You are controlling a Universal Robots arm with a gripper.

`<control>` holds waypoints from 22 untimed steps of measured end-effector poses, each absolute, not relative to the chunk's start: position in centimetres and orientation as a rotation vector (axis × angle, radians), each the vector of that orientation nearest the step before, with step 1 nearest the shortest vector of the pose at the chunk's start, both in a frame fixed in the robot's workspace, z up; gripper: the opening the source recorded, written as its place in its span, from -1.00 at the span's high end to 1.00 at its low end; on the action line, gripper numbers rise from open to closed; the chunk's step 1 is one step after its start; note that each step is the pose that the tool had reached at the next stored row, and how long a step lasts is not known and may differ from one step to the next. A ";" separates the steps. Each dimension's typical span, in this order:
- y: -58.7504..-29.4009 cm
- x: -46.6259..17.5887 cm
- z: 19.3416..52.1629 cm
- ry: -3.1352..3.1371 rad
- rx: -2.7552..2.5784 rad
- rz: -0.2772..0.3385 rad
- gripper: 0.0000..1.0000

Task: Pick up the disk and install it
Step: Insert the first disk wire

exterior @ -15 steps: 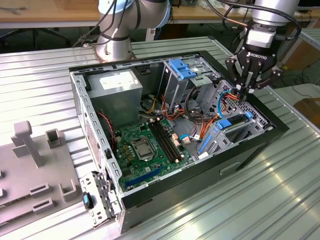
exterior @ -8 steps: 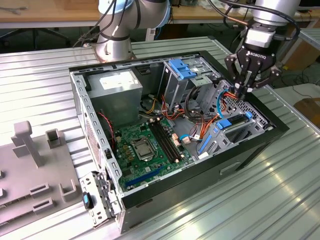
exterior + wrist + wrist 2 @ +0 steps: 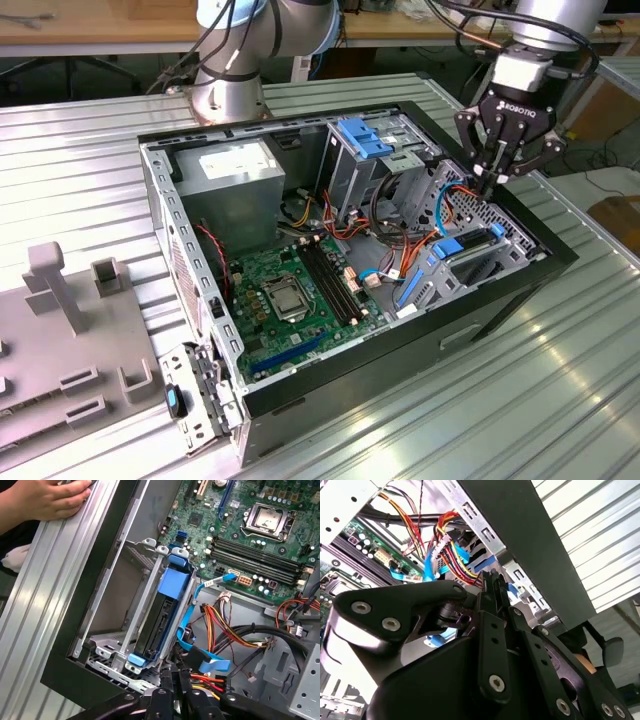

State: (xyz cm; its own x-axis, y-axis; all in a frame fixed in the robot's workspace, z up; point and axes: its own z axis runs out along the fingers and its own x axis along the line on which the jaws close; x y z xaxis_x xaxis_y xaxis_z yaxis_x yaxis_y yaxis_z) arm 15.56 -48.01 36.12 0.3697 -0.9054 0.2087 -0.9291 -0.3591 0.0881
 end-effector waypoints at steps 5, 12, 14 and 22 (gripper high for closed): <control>-48.0 15.6 36.1 -1.761 2.354 0.170 0.67; -48.0 15.6 36.1 -1.864 2.269 0.155 0.67; -48.0 15.6 36.1 -1.920 2.247 0.127 0.67; -48.6 15.6 36.1 -1.928 2.252 0.124 0.67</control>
